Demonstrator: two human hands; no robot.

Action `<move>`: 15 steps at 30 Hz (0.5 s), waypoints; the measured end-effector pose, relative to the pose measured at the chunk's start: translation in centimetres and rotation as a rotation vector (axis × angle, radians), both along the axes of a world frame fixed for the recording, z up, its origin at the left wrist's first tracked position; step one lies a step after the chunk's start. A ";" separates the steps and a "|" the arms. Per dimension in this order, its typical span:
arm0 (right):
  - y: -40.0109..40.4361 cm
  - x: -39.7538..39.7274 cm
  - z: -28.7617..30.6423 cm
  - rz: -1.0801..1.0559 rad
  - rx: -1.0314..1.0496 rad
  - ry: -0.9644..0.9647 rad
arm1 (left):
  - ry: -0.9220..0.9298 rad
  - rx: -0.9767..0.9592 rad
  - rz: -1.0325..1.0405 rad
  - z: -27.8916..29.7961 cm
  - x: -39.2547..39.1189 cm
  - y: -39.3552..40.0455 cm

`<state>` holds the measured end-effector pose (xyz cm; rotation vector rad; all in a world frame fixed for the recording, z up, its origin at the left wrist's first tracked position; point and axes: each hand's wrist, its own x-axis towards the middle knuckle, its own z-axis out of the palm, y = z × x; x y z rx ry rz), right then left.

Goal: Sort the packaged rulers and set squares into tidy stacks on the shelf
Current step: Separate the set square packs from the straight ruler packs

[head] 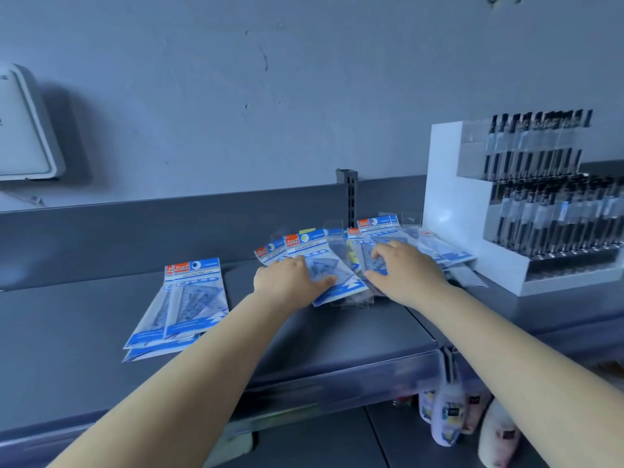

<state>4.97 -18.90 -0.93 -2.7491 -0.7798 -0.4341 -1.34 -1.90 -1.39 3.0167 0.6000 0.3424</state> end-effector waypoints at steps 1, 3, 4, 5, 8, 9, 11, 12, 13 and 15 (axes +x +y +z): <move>-0.2 0.3 -0.1 -0.004 0.006 0.008 | 0.002 -0.024 0.031 0.0 0.2 -0.1; -0.4 0.8 -0.3 -0.015 0.010 0.023 | -0.011 -0.148 0.068 0.0 0.5 -0.1; -0.3 1.0 -0.4 -0.023 0.003 0.028 | -0.021 -0.241 0.078 0.0 0.6 -0.1; -0.2 1.2 -0.4 -0.034 -0.010 0.035 | -0.042 -0.339 0.079 0.2 0.5 0.0; 0.4 1.6 -0.3 -0.049 -0.021 0.073 | -0.138 -0.573 0.085 0.2 0.6 0.7; 0.7 1.7 -0.3 -0.045 -0.005 0.086 | -0.176 -0.626 0.089 0.2 0.6 1.1; 1.4 1.8 -0.1 -0.024 0.033 0.102 | -0.258 -0.739 0.091 0.2 0.6 1.7; 1.8 1.9 -0.1 -0.007 0.046 0.110 | -0.314 -0.801 0.081 0.1 0.4 2.1; 2.2 1.9 -0.1 0.011 0.058 0.122 | -0.361 -0.857 0.083 0.2 0.1 2.3; 2.9 2.0 -0.1 0.041 0.087 0.155 | -0.450 -0.952 0.098 0.4 -0.4 2.9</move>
